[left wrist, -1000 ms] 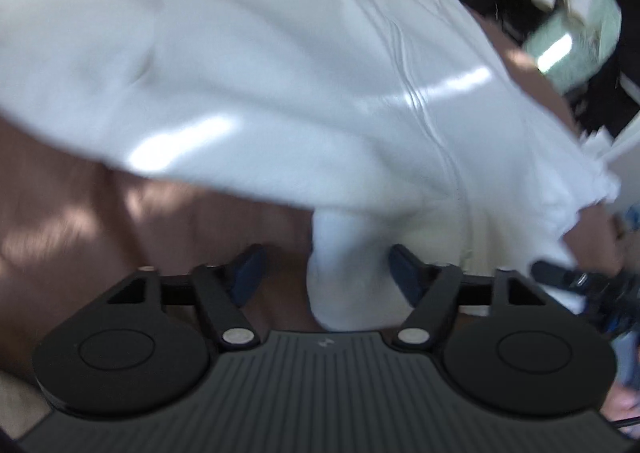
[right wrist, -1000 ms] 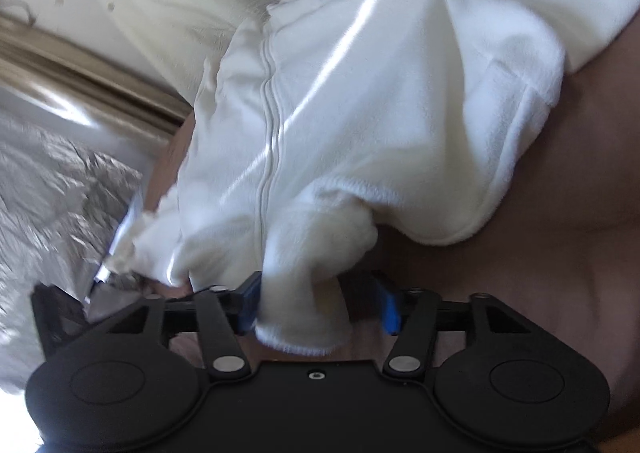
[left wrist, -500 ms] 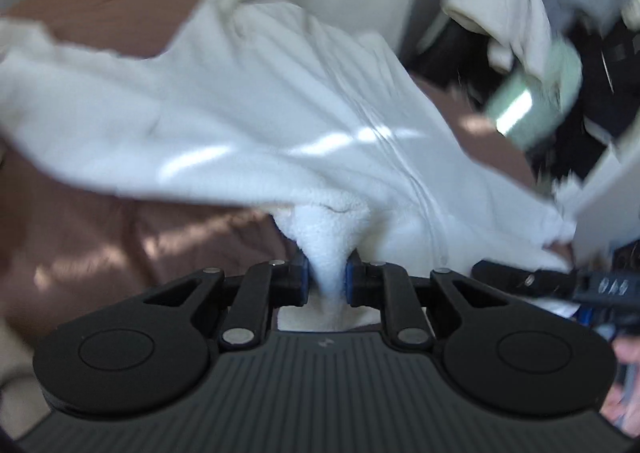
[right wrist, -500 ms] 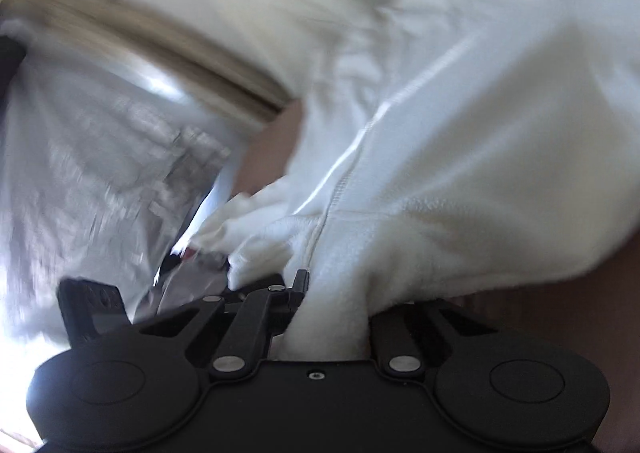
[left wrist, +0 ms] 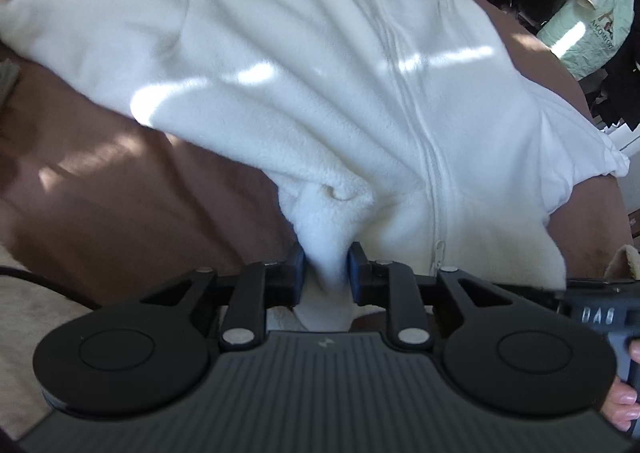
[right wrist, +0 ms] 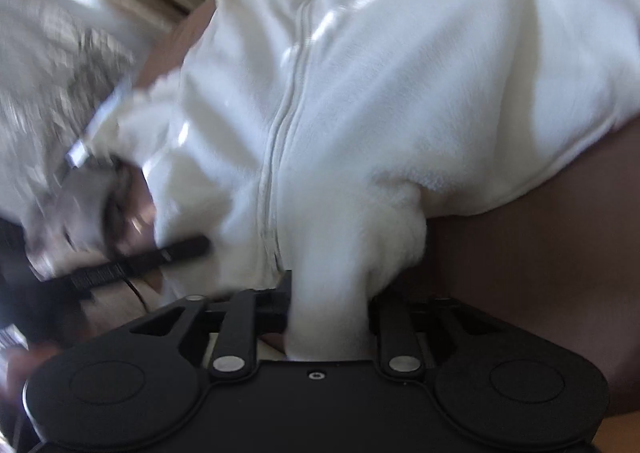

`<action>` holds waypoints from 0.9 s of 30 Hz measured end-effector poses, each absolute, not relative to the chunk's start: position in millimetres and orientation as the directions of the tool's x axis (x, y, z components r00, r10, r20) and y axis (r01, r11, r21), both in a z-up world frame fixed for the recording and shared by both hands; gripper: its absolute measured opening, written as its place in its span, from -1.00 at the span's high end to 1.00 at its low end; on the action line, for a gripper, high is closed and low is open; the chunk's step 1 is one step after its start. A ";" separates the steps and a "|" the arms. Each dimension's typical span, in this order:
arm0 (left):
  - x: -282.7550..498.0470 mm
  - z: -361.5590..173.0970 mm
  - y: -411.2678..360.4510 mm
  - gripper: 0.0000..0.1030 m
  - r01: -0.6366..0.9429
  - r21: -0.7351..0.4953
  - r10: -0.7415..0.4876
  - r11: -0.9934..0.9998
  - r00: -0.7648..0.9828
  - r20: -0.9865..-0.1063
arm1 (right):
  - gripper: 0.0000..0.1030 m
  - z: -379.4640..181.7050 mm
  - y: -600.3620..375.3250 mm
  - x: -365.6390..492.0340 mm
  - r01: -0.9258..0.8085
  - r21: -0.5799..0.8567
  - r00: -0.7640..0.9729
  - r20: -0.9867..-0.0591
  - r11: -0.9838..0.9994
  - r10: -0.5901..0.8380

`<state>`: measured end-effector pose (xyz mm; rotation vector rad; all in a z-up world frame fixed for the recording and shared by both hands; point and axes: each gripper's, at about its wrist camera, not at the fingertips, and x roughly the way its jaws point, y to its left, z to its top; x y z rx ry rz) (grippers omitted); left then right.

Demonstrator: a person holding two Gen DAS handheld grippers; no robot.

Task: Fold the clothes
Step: 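Fold the hem up toward the collar and open both tools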

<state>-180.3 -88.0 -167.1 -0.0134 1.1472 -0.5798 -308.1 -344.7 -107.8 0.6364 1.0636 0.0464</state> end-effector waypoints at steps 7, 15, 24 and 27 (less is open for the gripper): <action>-169.0 -89.8 -76.3 0.17 0.524 -0.368 -0.584 0.769 0.339 -0.738 | 0.14 -50.0 -359.5 -332.5 0.169 0.489 0.549 -0.768 0.856 0.331; -129.5 -2.3 -99.7 -0.04 0.638 -0.262 -0.608 0.724 0.412 -0.679 | 0.03 101.6 -383.2 -297.2 -0.001 0.287 0.592 -0.772 0.958 0.232; -19.5 38.2 -132.4 -0.11 0.608 -0.072 -0.495 0.791 0.567 -0.658 | -0.09 216.7 -437.0 -166.4 -0.060 -0.187 0.611 -0.784 0.981 -0.112; 20.6 35.6 -136.5 -0.11 0.596 -0.018 -0.502 0.803 0.659 -0.560 | -0.09 204.7 -457.7 -117.3 0.032 -0.230 0.600 -0.774 0.973 -0.202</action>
